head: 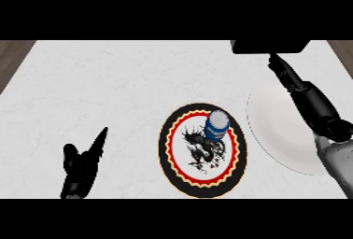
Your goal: Pick the can from the plate and place it in the plate
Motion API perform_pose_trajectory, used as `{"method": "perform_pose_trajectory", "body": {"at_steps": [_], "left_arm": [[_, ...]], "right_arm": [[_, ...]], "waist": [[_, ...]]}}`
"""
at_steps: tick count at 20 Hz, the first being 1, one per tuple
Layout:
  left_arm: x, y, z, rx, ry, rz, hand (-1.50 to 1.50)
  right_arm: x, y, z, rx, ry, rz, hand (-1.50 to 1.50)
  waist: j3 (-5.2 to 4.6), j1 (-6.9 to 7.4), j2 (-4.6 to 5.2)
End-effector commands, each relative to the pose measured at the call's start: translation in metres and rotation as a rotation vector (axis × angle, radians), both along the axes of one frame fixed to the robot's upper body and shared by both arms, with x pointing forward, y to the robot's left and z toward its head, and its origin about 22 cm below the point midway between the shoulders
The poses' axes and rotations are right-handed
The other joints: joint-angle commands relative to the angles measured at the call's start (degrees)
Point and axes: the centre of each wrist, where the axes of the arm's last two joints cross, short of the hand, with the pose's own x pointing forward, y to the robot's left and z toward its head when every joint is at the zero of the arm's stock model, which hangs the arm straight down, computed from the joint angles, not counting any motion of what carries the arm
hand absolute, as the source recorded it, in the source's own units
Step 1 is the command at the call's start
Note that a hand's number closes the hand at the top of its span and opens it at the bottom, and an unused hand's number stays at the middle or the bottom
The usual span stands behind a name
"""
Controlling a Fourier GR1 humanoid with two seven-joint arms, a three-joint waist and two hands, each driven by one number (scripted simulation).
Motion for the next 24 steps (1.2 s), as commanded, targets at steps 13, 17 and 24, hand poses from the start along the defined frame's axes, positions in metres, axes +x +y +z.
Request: {"method": "perform_pose_trajectory", "body": {"at_steps": [13,17,24], "left_arm": [[-0.020,-0.016,0.042,-0.054,-0.026,0.014,0.00],[-0.016,-0.011,0.039,-0.042,-0.061,0.041,0.00],[-0.016,-0.005,0.036,-0.040,-0.038,0.045,0.00]], "right_arm": [[-0.011,-0.043,0.004,0.171,-0.226,-0.900,-1.50],[-0.036,-0.027,0.001,0.152,-0.203,-0.828,-1.50],[-0.061,-0.028,0.007,-0.190,0.036,-0.711,-1.50]], "waist": [[-0.63,-1.47,1.00],[-0.70,-1.84,0.97],[-1.05,-1.42,1.15]]}}
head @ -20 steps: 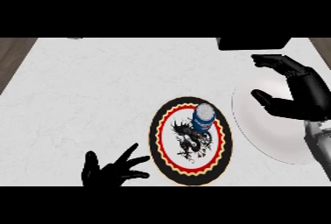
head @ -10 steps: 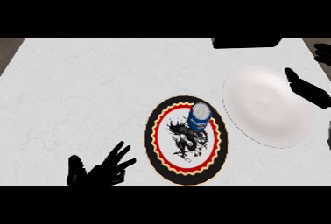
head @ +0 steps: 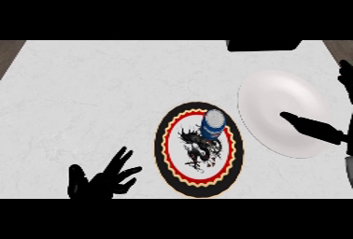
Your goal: Pick the can from the plate and place it in the plate
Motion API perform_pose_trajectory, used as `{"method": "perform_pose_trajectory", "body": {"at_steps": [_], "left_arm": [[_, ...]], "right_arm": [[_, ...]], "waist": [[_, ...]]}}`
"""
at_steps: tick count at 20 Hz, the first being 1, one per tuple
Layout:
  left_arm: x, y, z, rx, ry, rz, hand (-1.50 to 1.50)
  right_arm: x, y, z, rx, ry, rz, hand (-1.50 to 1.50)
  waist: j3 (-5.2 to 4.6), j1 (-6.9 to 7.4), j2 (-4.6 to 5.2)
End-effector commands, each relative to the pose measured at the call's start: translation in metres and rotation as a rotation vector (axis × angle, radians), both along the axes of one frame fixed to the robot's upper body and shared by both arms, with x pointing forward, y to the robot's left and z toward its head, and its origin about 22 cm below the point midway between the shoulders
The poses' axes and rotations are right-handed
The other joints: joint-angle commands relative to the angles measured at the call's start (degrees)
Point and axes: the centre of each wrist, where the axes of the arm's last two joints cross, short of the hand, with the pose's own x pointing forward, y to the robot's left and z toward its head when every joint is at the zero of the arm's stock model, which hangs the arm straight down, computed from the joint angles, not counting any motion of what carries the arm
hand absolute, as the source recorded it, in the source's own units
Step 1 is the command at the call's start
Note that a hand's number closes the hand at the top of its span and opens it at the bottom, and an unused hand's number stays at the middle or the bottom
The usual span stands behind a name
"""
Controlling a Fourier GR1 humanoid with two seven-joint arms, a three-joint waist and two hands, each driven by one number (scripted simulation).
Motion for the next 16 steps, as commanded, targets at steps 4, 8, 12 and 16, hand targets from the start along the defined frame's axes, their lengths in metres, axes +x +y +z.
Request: {"method": "perform_pose_trajectory", "body": {"at_steps": [4,8,12,16], "left_arm": [[0.029,0.026,-0.003,0.132,-0.129,0.141,0.00],[0.040,0.031,0.005,0.118,-0.145,0.131,0.00],[0.051,0.028,0.012,0.123,-0.153,0.131,0.00],[0.048,0.031,0.009,0.130,-0.163,0.100,0.00]], "right_arm": [[-0.021,0.014,0.017,-0.199,0.347,0.094,-1.50],[-0.021,0.038,0.043,-0.257,0.444,0.080,-1.50],[-0.022,0.068,0.063,-0.288,0.534,0.077,-1.50],[-0.020,0.107,0.058,-0.297,0.561,0.064,-1.50]], "waist": [[-0.41,0.73,0.46],[-0.33,1.74,0.65],[-0.23,2.33,0.81],[-0.11,2.87,0.77]]}}
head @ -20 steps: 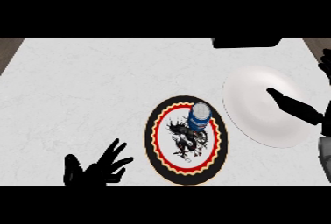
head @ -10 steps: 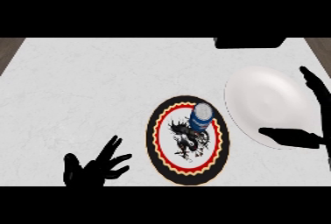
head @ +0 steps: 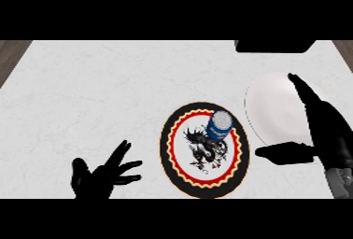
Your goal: Pick the can from the plate and place it in the plate
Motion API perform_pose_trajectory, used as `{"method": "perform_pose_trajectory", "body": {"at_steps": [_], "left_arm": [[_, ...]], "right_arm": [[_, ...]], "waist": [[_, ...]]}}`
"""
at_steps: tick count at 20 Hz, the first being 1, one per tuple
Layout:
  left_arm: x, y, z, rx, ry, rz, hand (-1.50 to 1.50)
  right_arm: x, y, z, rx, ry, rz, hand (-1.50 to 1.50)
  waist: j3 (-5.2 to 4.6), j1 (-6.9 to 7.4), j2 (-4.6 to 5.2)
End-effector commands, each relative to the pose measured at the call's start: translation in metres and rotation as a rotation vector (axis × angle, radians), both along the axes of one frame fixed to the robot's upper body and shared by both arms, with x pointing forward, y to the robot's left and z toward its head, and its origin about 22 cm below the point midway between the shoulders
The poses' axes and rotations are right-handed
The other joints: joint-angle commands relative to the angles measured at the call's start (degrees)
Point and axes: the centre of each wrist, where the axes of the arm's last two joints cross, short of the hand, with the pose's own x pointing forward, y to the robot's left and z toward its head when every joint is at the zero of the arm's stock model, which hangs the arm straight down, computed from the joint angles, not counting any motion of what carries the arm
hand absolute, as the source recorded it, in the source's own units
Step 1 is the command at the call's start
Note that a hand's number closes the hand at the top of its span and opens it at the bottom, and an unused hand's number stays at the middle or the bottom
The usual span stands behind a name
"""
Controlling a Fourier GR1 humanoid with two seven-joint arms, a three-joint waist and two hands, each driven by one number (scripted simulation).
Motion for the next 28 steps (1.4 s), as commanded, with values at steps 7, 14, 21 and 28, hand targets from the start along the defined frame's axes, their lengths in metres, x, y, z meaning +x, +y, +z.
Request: {"method": "perform_pose_trajectory", "body": {"at_steps": [7,14,21,28], "left_arm": [[0.040,0.034,-0.004,0.099,-0.106,0.140,0.00],[0.051,0.030,0.010,0.085,-0.122,0.148,0.00],[0.028,0.024,-0.008,0.094,-0.128,0.121,0.00],[0.050,0.049,-0.016,0.076,-0.122,0.163,0.00]], "right_arm": [[0.012,0.064,-0.015,-0.059,0.156,-0.033,-1.50],[0.023,0.086,-0.027,-0.033,0.182,-0.031,-1.50],[0.030,0.096,-0.053,-0.105,0.217,-0.066,-1.50],[0.042,0.117,-0.055,-0.152,0.247,-0.098,-1.50]], "waist": [[-0.11,-0.09,0.50],[-0.02,-0.26,0.47],[0.00,0.04,0.31],[0.01,-0.29,0.37]]}}
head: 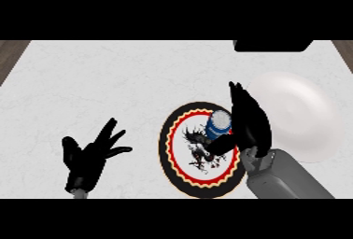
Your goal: Pick the can from the plate and place it in the plate
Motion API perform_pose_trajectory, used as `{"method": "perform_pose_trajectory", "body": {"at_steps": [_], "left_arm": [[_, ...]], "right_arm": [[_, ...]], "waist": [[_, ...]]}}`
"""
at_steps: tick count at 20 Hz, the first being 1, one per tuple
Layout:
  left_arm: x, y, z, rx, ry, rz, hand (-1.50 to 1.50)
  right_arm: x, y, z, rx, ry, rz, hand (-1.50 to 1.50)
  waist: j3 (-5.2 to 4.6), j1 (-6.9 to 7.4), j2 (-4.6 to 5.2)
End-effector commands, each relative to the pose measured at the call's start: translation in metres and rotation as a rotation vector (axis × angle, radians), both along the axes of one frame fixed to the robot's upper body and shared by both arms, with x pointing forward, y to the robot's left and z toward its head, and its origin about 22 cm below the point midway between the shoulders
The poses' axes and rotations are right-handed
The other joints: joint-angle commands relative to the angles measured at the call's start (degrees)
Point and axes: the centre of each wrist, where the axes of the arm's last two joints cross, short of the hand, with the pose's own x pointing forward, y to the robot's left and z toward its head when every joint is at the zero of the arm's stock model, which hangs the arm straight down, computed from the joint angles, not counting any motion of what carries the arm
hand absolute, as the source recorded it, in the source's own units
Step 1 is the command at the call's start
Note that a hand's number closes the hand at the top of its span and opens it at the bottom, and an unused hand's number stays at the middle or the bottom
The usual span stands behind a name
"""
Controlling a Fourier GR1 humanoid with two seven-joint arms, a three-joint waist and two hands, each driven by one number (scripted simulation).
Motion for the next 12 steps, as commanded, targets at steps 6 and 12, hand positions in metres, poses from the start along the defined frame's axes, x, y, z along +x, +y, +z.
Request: {"method": "perform_pose_trajectory", "body": {"at_steps": [6,12], "left_arm": [[0.007,0.025,0.000,0.062,0.010,0.064,0.00],[0.006,0.000,-0.008,0.059,0.005,0.059,0.00]], "right_arm": [[0.004,0.009,-0.034,-0.028,0.112,-0.056,-1.50],[0.011,0.011,-0.044,-0.071,0.216,0.040,1.50]], "waist": [[-0.04,0.17,0.16],[-0.04,0.17,0.15]]}}
